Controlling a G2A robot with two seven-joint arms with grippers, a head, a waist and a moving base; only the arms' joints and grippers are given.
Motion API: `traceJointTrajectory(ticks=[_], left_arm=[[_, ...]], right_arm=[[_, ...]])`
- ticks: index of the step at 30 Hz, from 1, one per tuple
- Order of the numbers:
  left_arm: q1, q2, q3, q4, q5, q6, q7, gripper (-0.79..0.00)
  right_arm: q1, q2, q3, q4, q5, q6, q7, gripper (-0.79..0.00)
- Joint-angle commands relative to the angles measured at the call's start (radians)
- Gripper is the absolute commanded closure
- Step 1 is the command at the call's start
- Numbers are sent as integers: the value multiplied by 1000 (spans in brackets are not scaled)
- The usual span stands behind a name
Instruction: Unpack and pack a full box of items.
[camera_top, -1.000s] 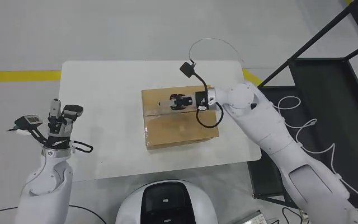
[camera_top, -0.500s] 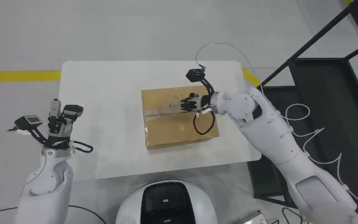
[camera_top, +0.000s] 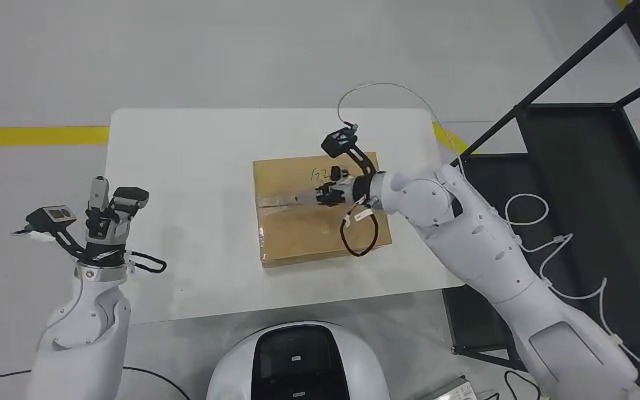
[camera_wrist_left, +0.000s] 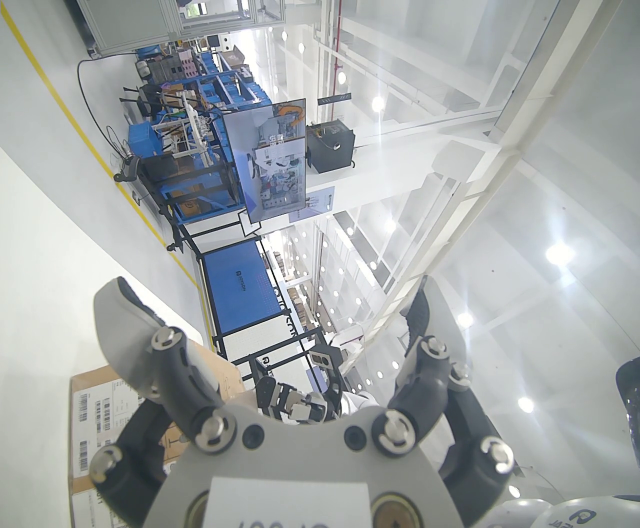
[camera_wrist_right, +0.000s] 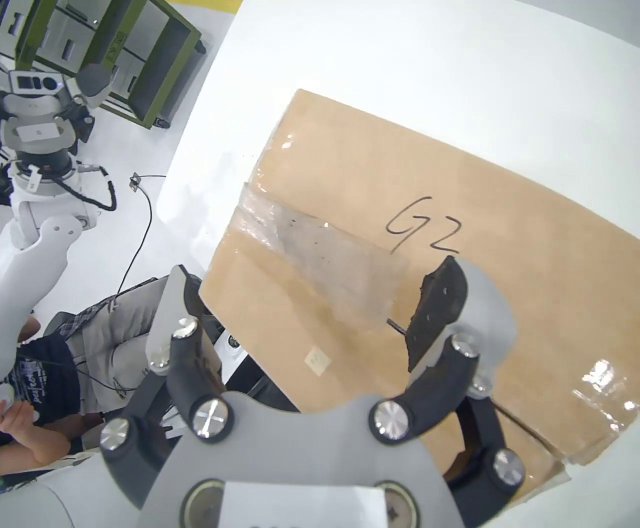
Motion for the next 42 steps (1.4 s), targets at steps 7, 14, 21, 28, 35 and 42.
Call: traceJointTrajectory(ticks=[7, 14, 21, 28, 35, 42], left_arm=[[0, 0, 0, 0, 0, 0, 0, -785], [0, 0, 0, 0, 0, 0, 0, -785], [0, 0, 0, 0, 0, 0, 0, -785], [0, 0, 0, 0, 0, 0, 0, -785], [0, 0, 0, 0, 0, 0, 0, -785], [0, 0, 0, 0, 0, 0, 0, -785]], right_arm=[[57, -26, -41, 73, 41, -32, -49, -785], [135, -63, -122, 184, 66, -145, -69, -785], [201, -95, -160, 286, 98, -183, -99, -785], [225, -111, -162, 322, 92, -210, -144, -785], [246, -129, -204, 379, 107, -166, -31, -785], [233, -123, -170, 376, 105, -128, -2, -785]])
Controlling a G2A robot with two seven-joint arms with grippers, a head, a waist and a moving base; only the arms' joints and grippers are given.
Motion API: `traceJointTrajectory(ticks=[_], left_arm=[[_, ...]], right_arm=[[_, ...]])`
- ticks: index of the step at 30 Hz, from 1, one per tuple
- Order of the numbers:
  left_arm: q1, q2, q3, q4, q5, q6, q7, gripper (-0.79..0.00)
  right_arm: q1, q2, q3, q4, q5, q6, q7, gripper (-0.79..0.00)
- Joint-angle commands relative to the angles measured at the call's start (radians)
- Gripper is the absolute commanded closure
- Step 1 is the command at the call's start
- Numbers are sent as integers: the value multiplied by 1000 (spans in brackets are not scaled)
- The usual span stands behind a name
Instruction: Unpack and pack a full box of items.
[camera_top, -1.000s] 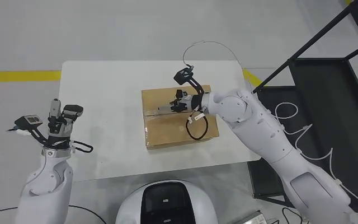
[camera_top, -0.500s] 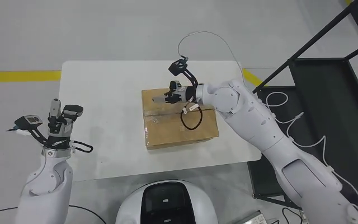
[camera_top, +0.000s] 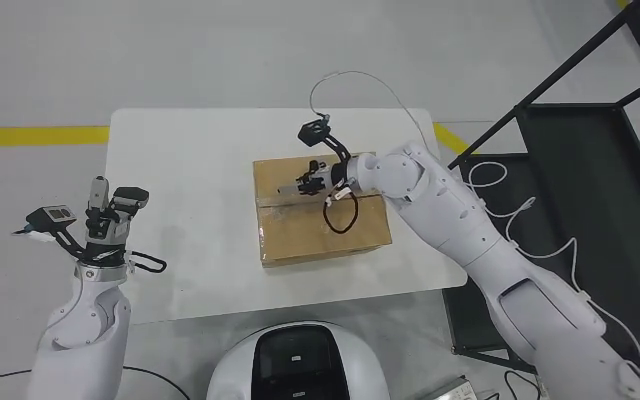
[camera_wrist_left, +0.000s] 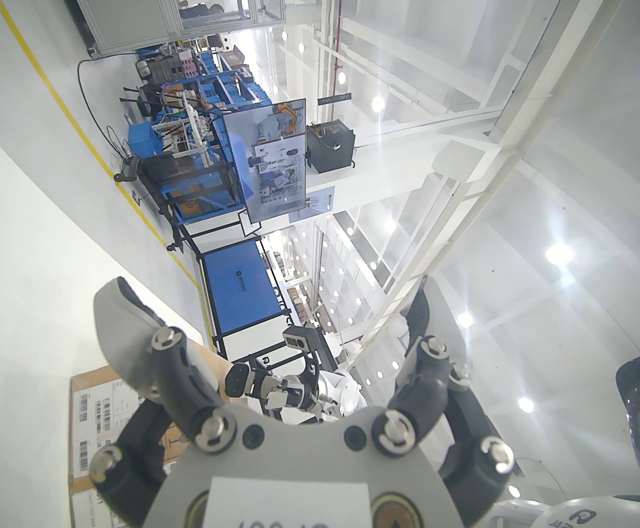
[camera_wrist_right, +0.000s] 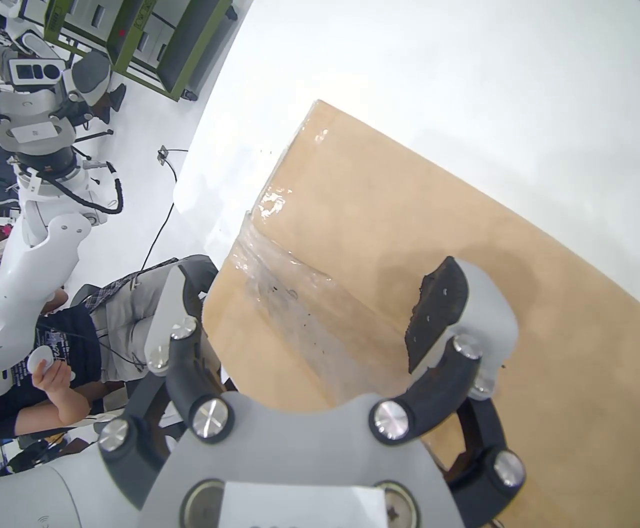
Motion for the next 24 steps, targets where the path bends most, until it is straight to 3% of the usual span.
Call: traceJointTrajectory(ticks=[1, 16, 24], left_arm=[[0, 0, 0, 0, 0, 0, 0, -785], [0, 0, 0, 0, 0, 0, 0, -785], [0, 0, 0, 0, 0, 0, 0, -785]], right_arm=[[-8, 4, 16, -7, -5, 14, 2, -785], [-77, 34, 111, -62, -36, 96, 52, -785], [-93, 45, 183, -51, 17, 66, 26, -785]])
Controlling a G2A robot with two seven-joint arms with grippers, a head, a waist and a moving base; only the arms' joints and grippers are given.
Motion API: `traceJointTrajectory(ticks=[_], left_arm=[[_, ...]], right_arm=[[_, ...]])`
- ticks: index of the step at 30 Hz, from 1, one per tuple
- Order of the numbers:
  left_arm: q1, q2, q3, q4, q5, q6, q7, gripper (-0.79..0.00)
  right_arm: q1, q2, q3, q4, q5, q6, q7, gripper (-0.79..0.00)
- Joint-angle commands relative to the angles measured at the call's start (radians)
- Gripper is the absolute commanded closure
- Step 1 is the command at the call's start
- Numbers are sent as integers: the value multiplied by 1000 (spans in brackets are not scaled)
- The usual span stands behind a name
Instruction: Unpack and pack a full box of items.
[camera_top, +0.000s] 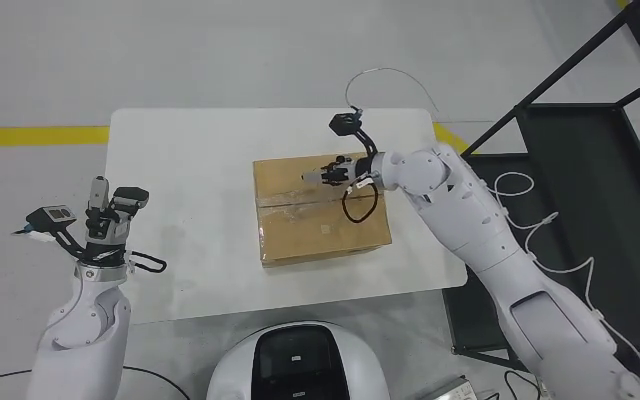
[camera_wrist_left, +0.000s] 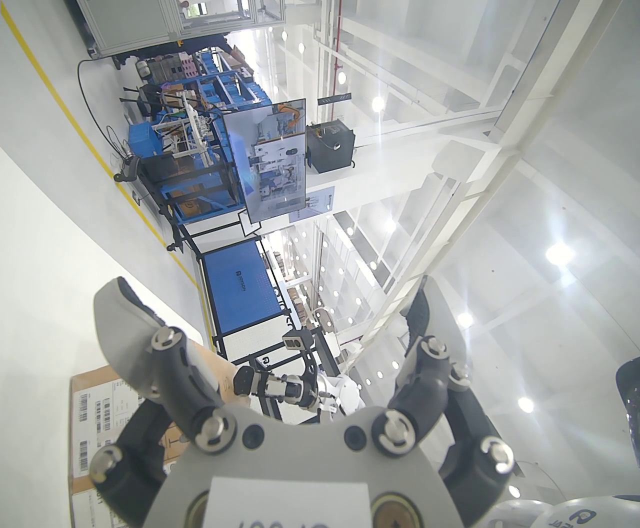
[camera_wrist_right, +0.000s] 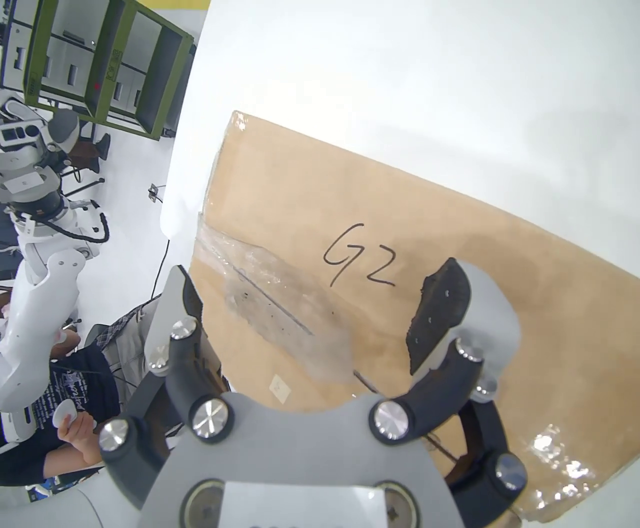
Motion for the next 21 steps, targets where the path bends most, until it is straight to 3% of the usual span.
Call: traceJointTrajectory(ticks=[1, 9, 21], left_arm=[[0, 0, 0, 0, 0, 0, 0, -785], [0, 0, 0, 0, 0, 0, 0, -785], [0, 0, 0, 0, 0, 0, 0, -785]], right_arm=[[-6, 2, 20, -8, 32, -25, -5, -785], [4, -11, -12, -21, 129, -81, 65, -785], [97, -64, -126, 92, 134, -100, 29, -785]])
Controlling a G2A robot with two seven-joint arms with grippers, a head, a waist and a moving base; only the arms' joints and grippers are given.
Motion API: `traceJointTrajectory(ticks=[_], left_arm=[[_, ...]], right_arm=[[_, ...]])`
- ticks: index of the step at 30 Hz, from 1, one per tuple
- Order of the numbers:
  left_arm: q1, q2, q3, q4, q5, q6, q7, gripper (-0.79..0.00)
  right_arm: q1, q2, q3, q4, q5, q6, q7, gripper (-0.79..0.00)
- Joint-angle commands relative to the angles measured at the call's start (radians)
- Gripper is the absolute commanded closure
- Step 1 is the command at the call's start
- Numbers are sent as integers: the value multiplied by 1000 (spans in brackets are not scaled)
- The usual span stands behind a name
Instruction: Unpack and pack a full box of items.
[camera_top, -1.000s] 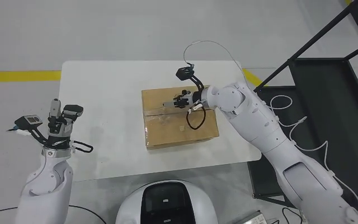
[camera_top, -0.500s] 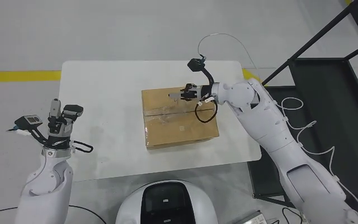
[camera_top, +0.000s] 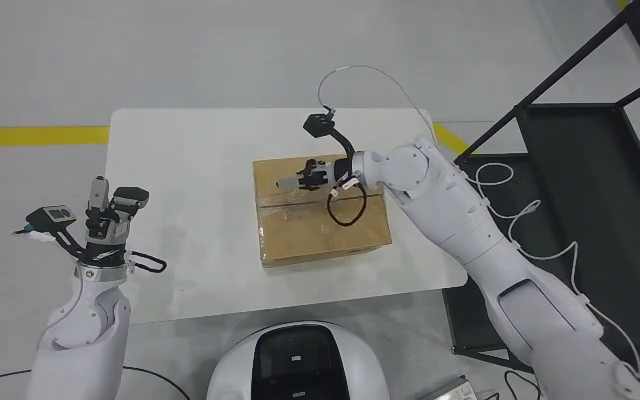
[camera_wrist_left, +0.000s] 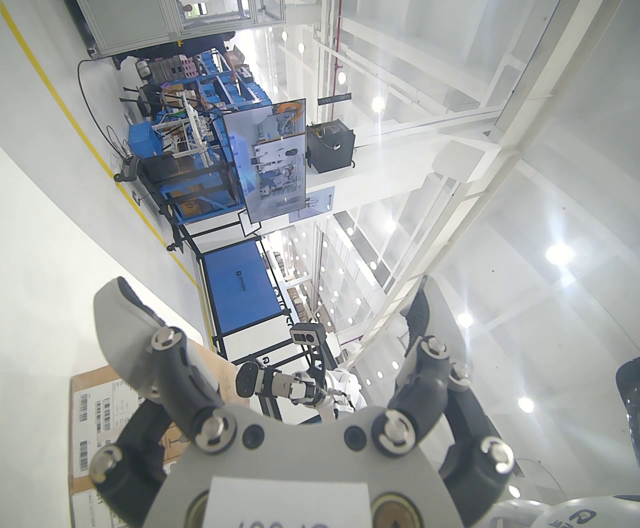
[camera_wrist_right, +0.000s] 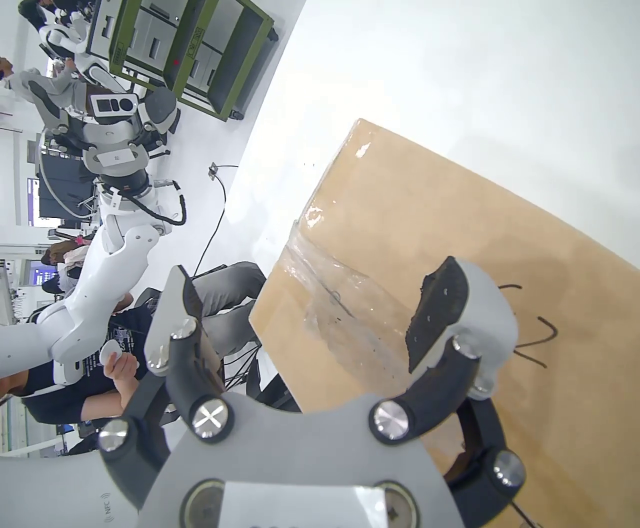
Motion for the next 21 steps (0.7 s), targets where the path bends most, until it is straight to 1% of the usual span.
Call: traceJointTrajectory(ticks=[1, 7, 9, 13, 21], left_arm=[[0, 0, 0, 0, 0, 0, 0, -785], [0, 0, 0, 0, 0, 0, 0, -785], [0, 0, 0, 0, 0, 0, 0, -785], [0, 0, 0, 0, 0, 0, 0, -785], [0, 0, 0, 0, 0, 0, 0, -785]], right_arm=[[7, -3, -4, 19, -12, 7, -1, -785], [4, 5, 18, 25, -37, 48, 27, -785], [-6, 11, 36, 14, -29, 62, 44, -785], [-26, 25, 69, -7, -60, 92, 57, -785], [-72, 46, 125, -39, -85, 115, 73, -785]])
